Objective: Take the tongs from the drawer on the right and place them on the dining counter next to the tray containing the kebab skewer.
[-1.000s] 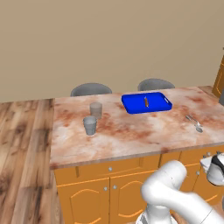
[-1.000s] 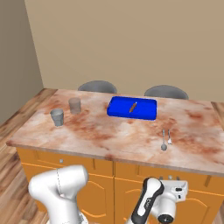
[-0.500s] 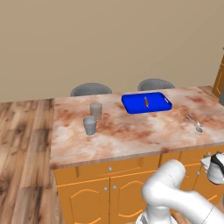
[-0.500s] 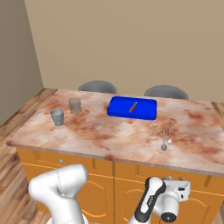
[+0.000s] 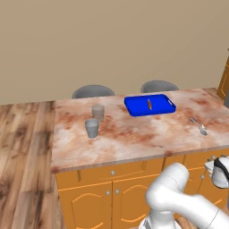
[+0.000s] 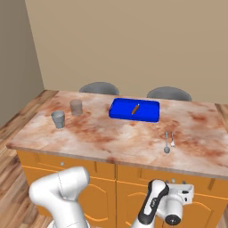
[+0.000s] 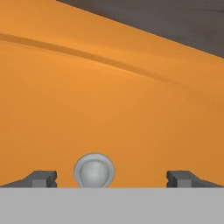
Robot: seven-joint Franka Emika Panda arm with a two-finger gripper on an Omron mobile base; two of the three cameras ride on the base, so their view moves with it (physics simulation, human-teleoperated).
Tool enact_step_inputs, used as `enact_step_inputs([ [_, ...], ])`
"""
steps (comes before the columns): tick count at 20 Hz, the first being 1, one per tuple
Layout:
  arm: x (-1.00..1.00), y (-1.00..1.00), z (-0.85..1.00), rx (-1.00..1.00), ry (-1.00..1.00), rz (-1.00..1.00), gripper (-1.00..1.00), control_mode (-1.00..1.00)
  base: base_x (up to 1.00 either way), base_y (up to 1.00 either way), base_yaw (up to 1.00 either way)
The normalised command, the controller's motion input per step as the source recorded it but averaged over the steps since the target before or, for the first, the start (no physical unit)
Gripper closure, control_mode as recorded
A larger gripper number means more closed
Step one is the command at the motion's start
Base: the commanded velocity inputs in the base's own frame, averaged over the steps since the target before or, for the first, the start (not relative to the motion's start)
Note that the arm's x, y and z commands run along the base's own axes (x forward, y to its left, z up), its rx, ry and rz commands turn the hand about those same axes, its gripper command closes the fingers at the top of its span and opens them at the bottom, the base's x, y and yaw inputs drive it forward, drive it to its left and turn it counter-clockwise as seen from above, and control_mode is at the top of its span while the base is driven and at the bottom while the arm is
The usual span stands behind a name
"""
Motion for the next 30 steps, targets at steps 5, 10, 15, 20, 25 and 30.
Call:
enact_step_inputs([
  [5, 0.09, 0.00, -0.24, 0.01, -0.02, 0.00, -1.00, -1.00, 0.00, 0.00, 0.00],
  [10, 0.08, 0.00, -0.10, 0.03, -0.05, 0.00, -1.00, -1.00, 0.00, 0.00, 0.00],
  [15, 0.00, 0.00, 0.00, 0.01, -0.05, 0.00, -1.00, -1.00, 0.00, 0.00, 0.00],
  [20, 0.00, 0.00, 0.00, 0.00, 0.00, 0.00, 1.00, -1.00, 0.00, 0.00, 0.00],
  [25, 0.00, 0.00, 0.00, 0.00, 0.00, 0.00, 1.00, -1.00, 0.00, 0.00, 0.00],
  [30, 0.00, 0.00, 0.00, 0.00, 0.00, 0.00, 1.00, -1.00, 0.00, 0.00, 0.00],
])
